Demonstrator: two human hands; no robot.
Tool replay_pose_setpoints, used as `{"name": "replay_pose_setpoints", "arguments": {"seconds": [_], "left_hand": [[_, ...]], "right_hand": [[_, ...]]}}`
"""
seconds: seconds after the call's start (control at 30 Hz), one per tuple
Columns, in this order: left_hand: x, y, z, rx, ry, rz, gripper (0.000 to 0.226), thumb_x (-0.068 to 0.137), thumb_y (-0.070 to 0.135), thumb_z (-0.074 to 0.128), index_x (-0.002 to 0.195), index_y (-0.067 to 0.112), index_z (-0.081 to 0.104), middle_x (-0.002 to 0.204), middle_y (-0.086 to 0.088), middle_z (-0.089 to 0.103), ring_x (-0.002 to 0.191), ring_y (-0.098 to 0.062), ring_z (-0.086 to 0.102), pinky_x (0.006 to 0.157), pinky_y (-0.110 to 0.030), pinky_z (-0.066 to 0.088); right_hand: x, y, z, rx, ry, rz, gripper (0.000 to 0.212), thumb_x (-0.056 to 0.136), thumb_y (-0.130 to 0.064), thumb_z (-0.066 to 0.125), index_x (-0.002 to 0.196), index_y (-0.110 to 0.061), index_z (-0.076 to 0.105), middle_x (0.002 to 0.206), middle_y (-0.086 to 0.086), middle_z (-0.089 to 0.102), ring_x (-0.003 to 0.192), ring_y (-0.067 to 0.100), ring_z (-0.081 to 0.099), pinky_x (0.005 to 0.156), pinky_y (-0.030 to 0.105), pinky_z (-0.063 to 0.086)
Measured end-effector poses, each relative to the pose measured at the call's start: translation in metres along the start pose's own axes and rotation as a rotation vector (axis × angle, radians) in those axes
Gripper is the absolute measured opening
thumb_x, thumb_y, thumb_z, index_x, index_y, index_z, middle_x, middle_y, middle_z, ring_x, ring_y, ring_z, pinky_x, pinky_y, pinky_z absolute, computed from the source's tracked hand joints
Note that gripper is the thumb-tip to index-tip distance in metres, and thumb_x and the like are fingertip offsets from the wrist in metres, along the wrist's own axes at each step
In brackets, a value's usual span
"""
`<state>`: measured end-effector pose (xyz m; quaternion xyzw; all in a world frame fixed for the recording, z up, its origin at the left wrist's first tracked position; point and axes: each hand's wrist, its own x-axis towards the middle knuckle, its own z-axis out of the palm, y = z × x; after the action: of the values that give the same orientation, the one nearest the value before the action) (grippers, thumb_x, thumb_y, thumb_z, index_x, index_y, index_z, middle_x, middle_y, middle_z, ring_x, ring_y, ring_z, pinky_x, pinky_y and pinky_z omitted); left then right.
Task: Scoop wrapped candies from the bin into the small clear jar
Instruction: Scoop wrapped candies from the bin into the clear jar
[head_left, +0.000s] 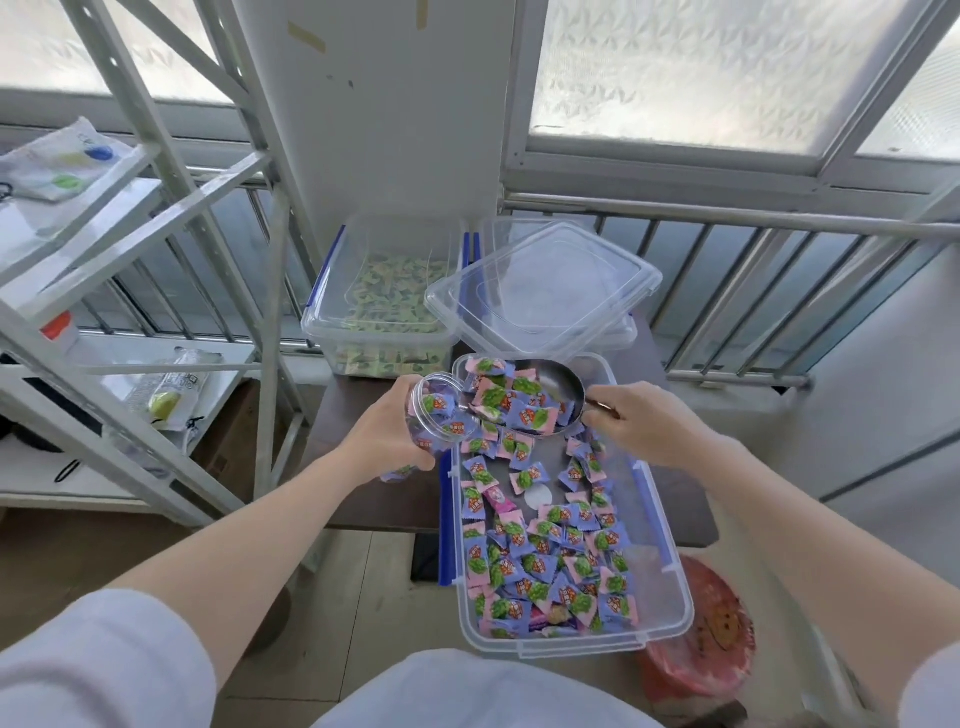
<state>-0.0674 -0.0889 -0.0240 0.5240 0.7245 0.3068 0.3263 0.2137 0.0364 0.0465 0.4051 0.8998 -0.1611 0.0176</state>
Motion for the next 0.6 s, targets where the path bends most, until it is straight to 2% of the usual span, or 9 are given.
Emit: {"name": "replay_pose_setpoints", "arguments": {"seconds": [0.1,0.2,0.3,0.37,0.5,0.6], "left_hand": [[0.001,0.002,-0.001,0.006,-0.003,0.013,0.09,0.053,0.005,0.084,0.128,0.026,0.04,0.11,0.008,0.062,0.102,-0.016,0.061,0.087,-0.032,0.05],[0.001,-0.001,0.0,-0.021,-0.006,-0.011,0.085,0.055,0.003,0.083,0.124,0.027,0.041,0.105,0.01,0.063,0.1,-0.014,0.062,0.083,-0.024,0.047],[-0.002,-0.007,0.001,-0.004,-0.009,-0.031,0.086,0.052,0.007,0.085,0.123,0.026,0.041,0.107,0.007,0.065,0.1,-0.015,0.063,0.086,-0.028,0.05],[-0.004,-0.009,0.001,-0.014,-0.01,-0.041,0.085,0.052,0.007,0.085,0.122,0.028,0.041,0.107,0.007,0.065,0.1,-0.015,0.063,0.087,-0.029,0.051],[-0.004,-0.007,0.0,-0.048,0.002,-0.042,0.086,0.054,0.004,0.085,0.122,0.03,0.039,0.105,0.013,0.062,0.095,-0.004,0.06,0.076,-0.013,0.045],[-0.002,-0.01,-0.001,-0.041,0.003,-0.031,0.087,0.052,0.004,0.084,0.121,0.03,0.039,0.107,0.009,0.063,0.099,-0.012,0.062,0.087,-0.026,0.05]], "right_hand": [[0.021,-0.023,-0.021,-0.114,-0.063,-0.091,0.022,0.094,-0.025,0.047,0.073,-0.019,0.046,0.065,-0.008,0.046,0.07,0.022,0.047,0.053,0.027,0.031],[0.039,-0.048,-0.035,-0.244,-0.093,-0.154,0.025,0.088,-0.024,0.046,0.065,-0.015,0.045,0.063,-0.002,0.048,0.067,0.025,0.049,0.05,0.028,0.032],[0.05,-0.068,-0.042,-0.383,-0.119,-0.187,0.023,0.088,-0.025,0.045,0.082,-0.011,0.062,0.078,0.004,0.058,0.072,0.028,0.054,0.049,0.025,0.032],[0.055,-0.07,-0.043,-0.426,-0.116,-0.207,0.026,0.087,-0.026,0.046,0.091,-0.01,0.066,0.085,0.006,0.062,0.075,0.029,0.057,0.052,0.026,0.036],[0.057,-0.057,-0.047,-0.385,-0.087,-0.17,0.022,0.082,-0.027,0.049,0.078,-0.011,0.063,0.076,0.006,0.062,0.069,0.03,0.057,0.056,0.028,0.043],[0.053,-0.047,-0.046,-0.367,-0.083,-0.143,0.022,0.081,-0.026,0.049,0.064,-0.014,0.055,0.062,0.002,0.053,0.061,0.027,0.049,0.052,0.027,0.039]]}}
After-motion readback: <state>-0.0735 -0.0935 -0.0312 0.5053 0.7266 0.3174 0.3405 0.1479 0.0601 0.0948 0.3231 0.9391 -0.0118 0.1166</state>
